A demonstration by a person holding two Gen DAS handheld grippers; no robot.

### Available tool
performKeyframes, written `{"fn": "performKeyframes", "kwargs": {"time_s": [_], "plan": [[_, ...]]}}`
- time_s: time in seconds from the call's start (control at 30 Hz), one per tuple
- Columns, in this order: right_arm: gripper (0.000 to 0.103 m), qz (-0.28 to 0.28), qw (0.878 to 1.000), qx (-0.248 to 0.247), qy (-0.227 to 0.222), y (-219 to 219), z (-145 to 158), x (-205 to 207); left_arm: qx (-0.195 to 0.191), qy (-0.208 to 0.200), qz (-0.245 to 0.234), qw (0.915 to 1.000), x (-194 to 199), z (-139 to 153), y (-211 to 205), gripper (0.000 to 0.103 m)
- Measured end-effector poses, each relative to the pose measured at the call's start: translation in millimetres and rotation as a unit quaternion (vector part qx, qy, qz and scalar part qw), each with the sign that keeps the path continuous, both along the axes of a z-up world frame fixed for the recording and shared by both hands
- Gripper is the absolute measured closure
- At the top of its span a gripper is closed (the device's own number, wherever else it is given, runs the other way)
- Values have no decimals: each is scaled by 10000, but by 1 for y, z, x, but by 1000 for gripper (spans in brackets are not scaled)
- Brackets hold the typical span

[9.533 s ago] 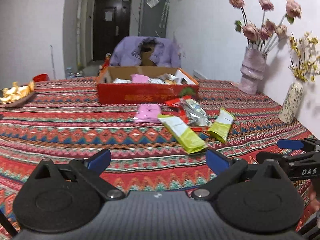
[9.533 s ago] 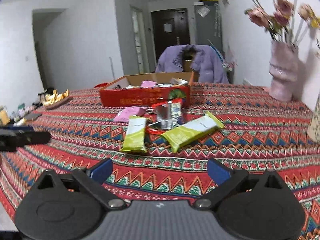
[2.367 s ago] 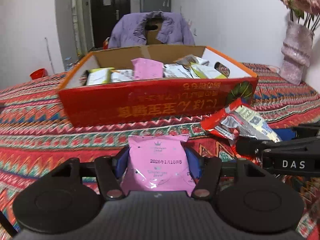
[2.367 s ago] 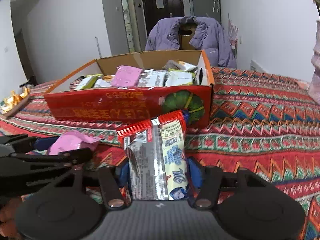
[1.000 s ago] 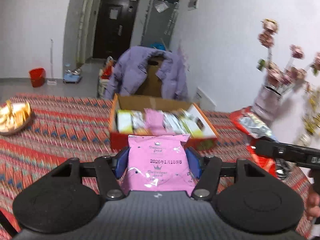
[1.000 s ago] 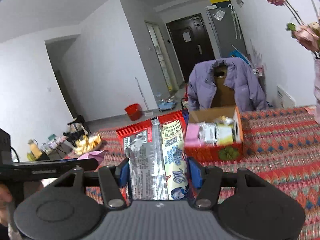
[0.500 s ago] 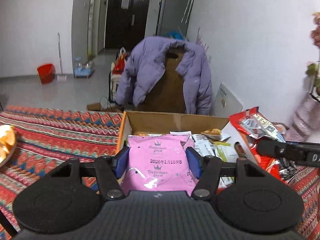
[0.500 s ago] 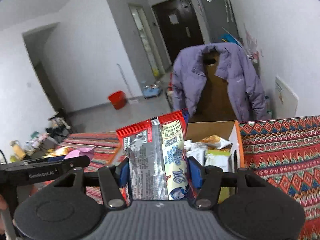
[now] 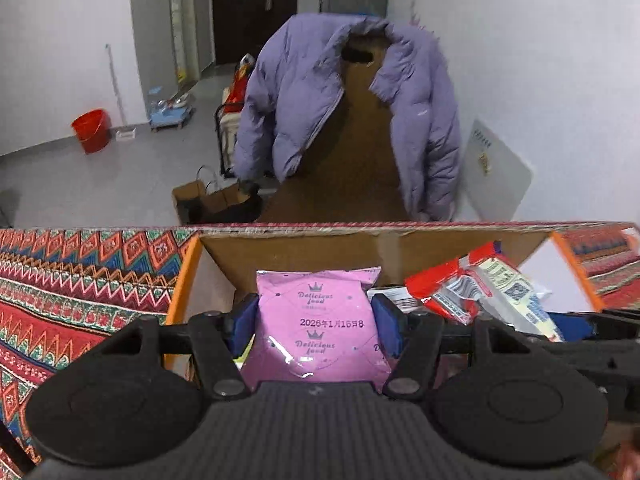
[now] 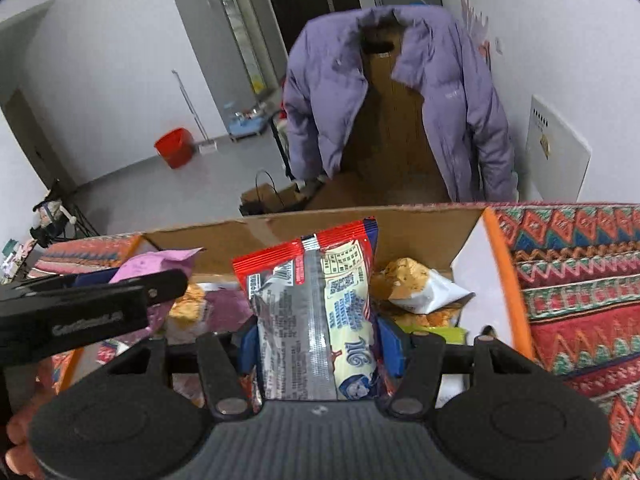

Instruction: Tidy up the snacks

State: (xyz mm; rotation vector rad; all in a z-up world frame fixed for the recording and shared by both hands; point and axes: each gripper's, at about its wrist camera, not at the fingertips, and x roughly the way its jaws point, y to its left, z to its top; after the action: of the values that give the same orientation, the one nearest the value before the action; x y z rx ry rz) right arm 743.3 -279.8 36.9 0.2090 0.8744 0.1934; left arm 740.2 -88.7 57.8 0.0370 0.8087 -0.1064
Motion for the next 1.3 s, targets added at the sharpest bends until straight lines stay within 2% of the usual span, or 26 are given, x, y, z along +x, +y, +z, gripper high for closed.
{"fn": "performKeyframes", "kwargs": {"time_s": [0.13,0.2,0.3,0.5,0.63,0.77,0.97,1.17,1.3], "plan": [[42,72,9999,-69,45,10,-8,10,101,43,36,9999,9,-14,-4,41],[41,75,9999,-77,58,13,-9,13,93,4,166,9998,11,-18,-3,32],[35,122,9998,-127,102,15,-8,11,29,11,230,9997,14,-19,0,25],[23,158,9995,-231,-167,12,14,-7,9,-58,168,9998,-2,1,8,20],[22,150,9986,-330,-389,7,39,-29,-6,-218,28,9998,-29,24,14,19],[15,186,9960,-595,-635,4,61,-65,-27,-442,-44,9990,-74,49,20,15],[14,230,9916,-782,-1005,1,85,-141,-51,-740,-29,9972,-158,74,35,13],[14,335,9838,-976,-1468,2,95,-227,-171,-1078,-104,9940,-244,84,48,6],[13,337,9799,-969,-1714,2,98,-281,-49,-1379,-273,9901,-301,82,51,3]]}}
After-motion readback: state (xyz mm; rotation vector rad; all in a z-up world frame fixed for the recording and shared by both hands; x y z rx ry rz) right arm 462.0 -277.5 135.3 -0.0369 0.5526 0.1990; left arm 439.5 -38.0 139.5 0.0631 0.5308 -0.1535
